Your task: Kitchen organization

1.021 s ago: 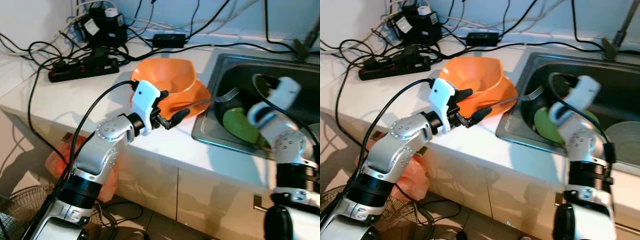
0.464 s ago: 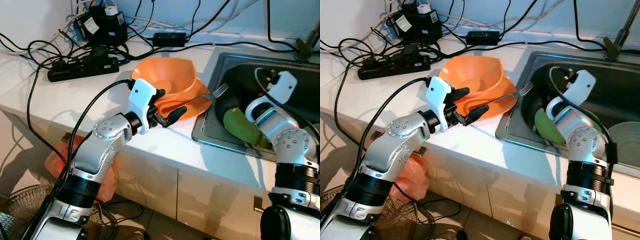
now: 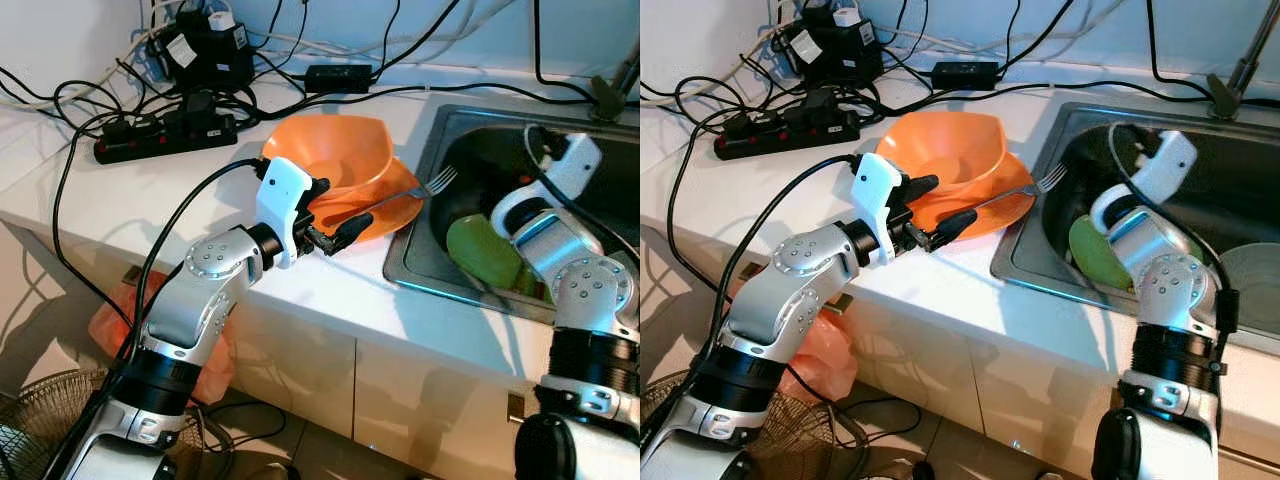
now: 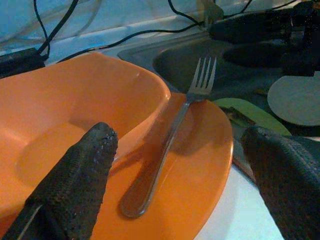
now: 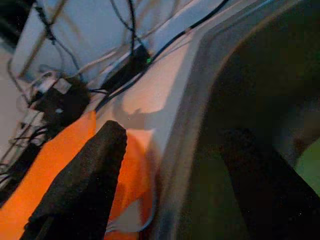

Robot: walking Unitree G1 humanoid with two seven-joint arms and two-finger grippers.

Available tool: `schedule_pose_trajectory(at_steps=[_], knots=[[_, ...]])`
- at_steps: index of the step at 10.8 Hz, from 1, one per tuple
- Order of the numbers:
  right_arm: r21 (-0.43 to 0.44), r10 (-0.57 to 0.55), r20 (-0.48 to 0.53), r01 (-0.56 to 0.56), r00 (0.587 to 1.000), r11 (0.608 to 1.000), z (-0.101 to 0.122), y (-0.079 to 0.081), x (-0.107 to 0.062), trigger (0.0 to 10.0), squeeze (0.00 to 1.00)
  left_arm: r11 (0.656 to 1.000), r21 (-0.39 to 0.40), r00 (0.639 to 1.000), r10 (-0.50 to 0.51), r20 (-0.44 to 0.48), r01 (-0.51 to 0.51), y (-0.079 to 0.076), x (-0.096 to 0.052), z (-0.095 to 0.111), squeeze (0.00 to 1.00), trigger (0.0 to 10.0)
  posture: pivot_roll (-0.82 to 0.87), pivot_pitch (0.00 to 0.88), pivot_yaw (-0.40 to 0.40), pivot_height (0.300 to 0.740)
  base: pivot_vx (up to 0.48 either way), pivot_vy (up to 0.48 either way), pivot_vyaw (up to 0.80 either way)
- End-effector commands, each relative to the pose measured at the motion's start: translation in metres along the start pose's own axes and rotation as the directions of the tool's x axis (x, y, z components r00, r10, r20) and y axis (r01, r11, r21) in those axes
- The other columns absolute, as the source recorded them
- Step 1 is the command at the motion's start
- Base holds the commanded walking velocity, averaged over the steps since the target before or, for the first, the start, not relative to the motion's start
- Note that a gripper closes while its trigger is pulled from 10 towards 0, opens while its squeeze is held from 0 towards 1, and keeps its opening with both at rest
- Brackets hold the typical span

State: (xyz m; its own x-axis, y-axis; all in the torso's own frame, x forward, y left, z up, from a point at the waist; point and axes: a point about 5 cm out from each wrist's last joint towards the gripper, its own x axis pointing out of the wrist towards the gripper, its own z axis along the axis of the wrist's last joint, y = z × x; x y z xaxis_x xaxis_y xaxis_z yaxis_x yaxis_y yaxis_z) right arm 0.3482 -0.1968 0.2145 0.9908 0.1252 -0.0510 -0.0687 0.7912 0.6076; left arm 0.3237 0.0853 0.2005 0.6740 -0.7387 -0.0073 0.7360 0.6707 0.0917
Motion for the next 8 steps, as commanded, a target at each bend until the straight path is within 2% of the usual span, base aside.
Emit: schedule_pose_trajectory(at_steps=[1, 3, 6, 8], knots=[[0.011, 0.035, -0.026, -0.035, 0.999, 0.999, -0.006, 0.005, -0.001, 10.0, 0.00, 1.000, 0.000, 1.000, 0.006, -0.004, -0.006, 0.003, -0.001, 0.001, 0.00, 10.0, 0.09, 0.084, 0.115, 0.740, 0.000, 0.000, 0.00], [0.025, 0.039, -0.062, -0.038, 0.997, 0.999, -0.021, 0.008, -0.001, 10.0, 0.00, 1.000, 0.001, 1.000, -0.002, -0.004, 0.002, 0.001, -0.001, 0.001, 0.00, 10.0, 0.10, 0.081, 0.117, 0.740, 0.000, 0.000, 0.00], [-0.006, -0.034, -0.011, 0.034, 0.999, 0.999, -0.018, 0.003, 0.001, 10.0, 0.00, 1.000, -0.007, 1.000, -0.001, 0.003, 0.001, 0.003, -0.003, 0.002, 0.00, 10.0, 0.11, 0.084, 0.113, 0.740, 0.000, 0.000, 0.00], [0.002, -0.028, -0.026, 0.028, 0.999, 1.000, -0.023, 0.006, 0.003, 10.0, 0.00, 0.999, -0.018, 0.999, -0.045, -0.010, 0.045, -0.003, -0.003, -0.001, 0.00, 10.0, 0.10, 0.086, 0.116, 0.740, 0.000, 0.000, 0.00]])
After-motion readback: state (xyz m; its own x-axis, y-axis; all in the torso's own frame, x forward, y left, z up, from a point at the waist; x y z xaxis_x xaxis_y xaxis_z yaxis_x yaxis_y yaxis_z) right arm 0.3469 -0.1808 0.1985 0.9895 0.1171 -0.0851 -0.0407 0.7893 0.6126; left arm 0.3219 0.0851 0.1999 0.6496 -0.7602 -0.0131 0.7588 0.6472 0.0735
